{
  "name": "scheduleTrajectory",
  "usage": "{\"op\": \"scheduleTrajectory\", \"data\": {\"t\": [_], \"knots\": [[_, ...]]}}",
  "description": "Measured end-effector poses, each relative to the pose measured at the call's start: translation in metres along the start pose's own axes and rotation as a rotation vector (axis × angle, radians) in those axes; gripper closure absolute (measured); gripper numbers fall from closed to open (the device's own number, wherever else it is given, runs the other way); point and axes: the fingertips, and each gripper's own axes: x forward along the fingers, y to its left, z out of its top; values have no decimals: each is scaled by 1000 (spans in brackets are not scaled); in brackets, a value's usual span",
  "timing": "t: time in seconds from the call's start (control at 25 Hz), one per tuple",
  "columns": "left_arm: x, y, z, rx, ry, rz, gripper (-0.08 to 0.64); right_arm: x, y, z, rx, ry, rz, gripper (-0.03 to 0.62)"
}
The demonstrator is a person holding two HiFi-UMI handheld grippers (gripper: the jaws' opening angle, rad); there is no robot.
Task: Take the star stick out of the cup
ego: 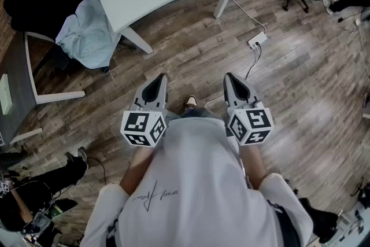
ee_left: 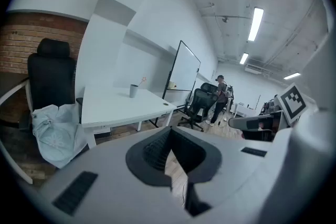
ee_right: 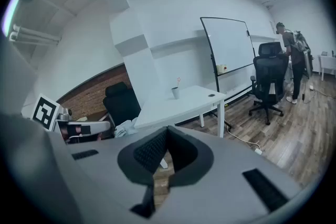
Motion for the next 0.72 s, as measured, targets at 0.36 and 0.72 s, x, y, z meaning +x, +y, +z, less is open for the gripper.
{"op": "scheduleTrajectory", "data": {"t": [0.36, 0.72], "knots": [[13, -10, 6, -4, 6, 0, 556, 8, -10, 2, -30, 18, 23, 583], [22, -7, 12, -12, 23, 27, 555, 25, -11, 7, -1, 36, 62, 583]]}}
